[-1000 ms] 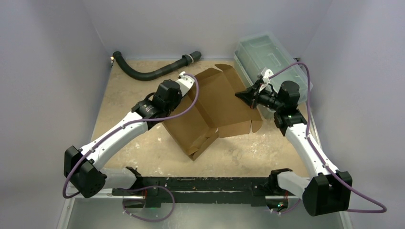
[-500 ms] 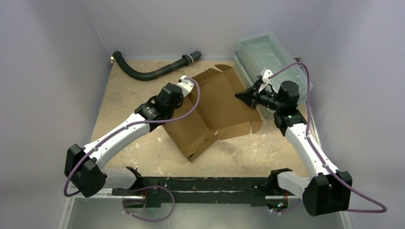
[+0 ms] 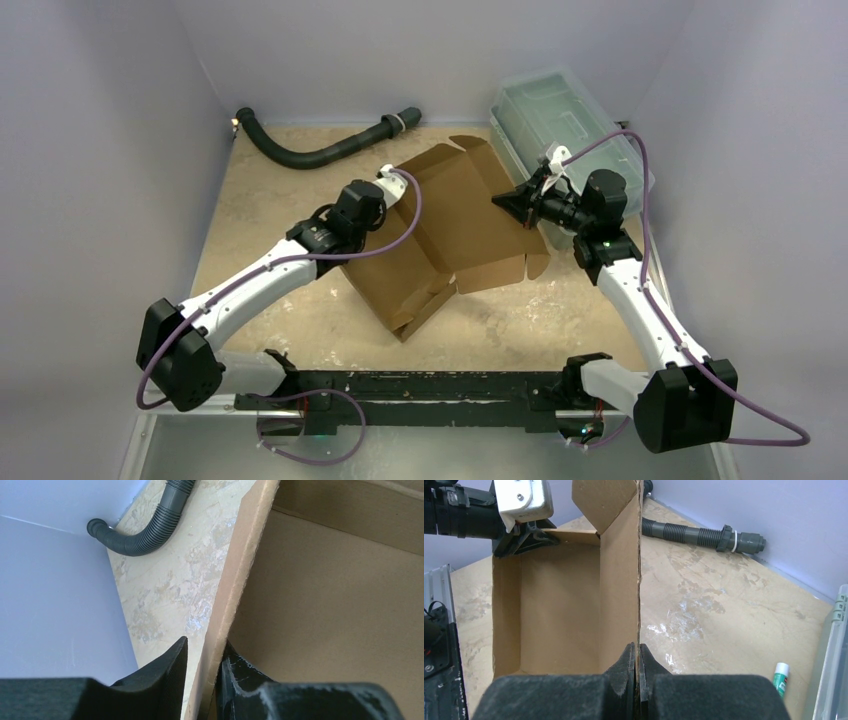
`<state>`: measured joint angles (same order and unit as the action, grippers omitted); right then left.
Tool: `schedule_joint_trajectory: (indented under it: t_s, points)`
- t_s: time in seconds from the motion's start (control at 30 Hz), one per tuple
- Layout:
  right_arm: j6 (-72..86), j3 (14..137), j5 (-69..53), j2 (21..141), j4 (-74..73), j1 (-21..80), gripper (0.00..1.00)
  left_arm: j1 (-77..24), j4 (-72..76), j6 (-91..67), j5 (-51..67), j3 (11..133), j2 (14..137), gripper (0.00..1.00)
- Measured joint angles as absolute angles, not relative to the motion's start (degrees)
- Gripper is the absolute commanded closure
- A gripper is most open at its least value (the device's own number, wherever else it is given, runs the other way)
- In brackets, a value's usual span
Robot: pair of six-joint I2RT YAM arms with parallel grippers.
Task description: Fold the paper box
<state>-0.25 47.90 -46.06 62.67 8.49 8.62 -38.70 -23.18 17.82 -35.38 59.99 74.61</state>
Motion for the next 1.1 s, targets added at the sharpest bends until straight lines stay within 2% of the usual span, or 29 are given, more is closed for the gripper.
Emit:
schedule_joint_trajectory:
  t_s: [0.2, 0.3, 0.33, 0.63, 0.87, 1.03, 1.1]
  points:
    - [-0.2, 47.9, -46.1, 62.7, 8.5, 8.6, 1.00, -38.7, -23.3, 18.1, -34.8, 60.0, 74.9, 1.00]
    - [-0.3, 47.9, -46.0, 62.7, 8.7, 8.6, 1.00, -38.8, -23.7, 19.2, -34.1, 60.0, 75.3, 1.00]
    - [-0.3, 47.9, -46.0, 62.7, 8.7, 8.6, 1.00, -38.8, -23.7, 19.3, -33.9, 60.0, 75.4, 0.98]
    - [-1.7, 48.0, -45.9, 62.6, 8.0, 8.6, 1.00, -38.7, -23.5, 14.4, -28.6, 62.3, 76.4, 0.50]
    - [-6.5, 49.7, -46.5, 61.5, 2.9, 6.3, 1.00, -38.7, -23.4, 7.5, -21.4, 62.3, 69.7, 0.37]
    - [-13.7, 52.5, -47.5, 59.4, -4.2, 2.8, 1.00, -38.7, -22.9, -0.2, -15.9, 60.1, 58.2, 0.21]
    - [-16.3, 52.8, -47.5, 58.0, -6.2, 2.5, 1.00, -38.7, -21.9, -4.5, -14.0, 57.0, 51.8, 0.17]
